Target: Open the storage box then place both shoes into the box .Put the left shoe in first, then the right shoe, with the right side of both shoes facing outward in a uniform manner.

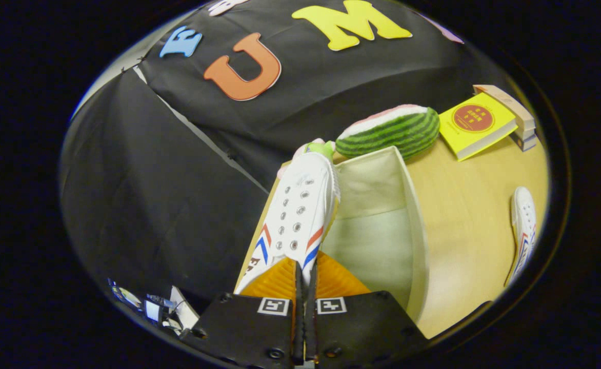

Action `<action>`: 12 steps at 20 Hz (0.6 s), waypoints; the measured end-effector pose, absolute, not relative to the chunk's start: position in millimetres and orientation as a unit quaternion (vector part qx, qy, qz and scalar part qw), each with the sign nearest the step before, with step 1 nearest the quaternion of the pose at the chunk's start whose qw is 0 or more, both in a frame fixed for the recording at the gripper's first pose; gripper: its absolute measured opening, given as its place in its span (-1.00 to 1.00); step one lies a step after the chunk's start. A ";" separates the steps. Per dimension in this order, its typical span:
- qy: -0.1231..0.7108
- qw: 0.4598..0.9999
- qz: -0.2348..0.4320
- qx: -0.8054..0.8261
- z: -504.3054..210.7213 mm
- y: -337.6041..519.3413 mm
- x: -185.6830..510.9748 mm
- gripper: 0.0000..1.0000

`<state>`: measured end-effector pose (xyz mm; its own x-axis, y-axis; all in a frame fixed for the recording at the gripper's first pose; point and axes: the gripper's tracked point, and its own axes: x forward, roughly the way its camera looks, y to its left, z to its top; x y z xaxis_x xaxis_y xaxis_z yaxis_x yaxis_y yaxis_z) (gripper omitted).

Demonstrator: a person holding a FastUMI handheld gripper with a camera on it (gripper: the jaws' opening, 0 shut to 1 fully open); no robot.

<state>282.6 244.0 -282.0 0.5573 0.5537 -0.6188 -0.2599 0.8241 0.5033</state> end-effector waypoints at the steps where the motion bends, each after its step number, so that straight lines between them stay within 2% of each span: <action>1: 0.413 0.862 0.237 0.172 -287.1 245.4 281.6 -0.87; 4: 0.404 0.861 0.258 0.172 -281.3 251.4 278.1 -0.82; 7: 0.351 0.879 0.272 0.175 -233.9 233.7 273.4 1.00; 12: 0.324 0.898 0.263 0.140 -189.5 173.0 259.5 1.00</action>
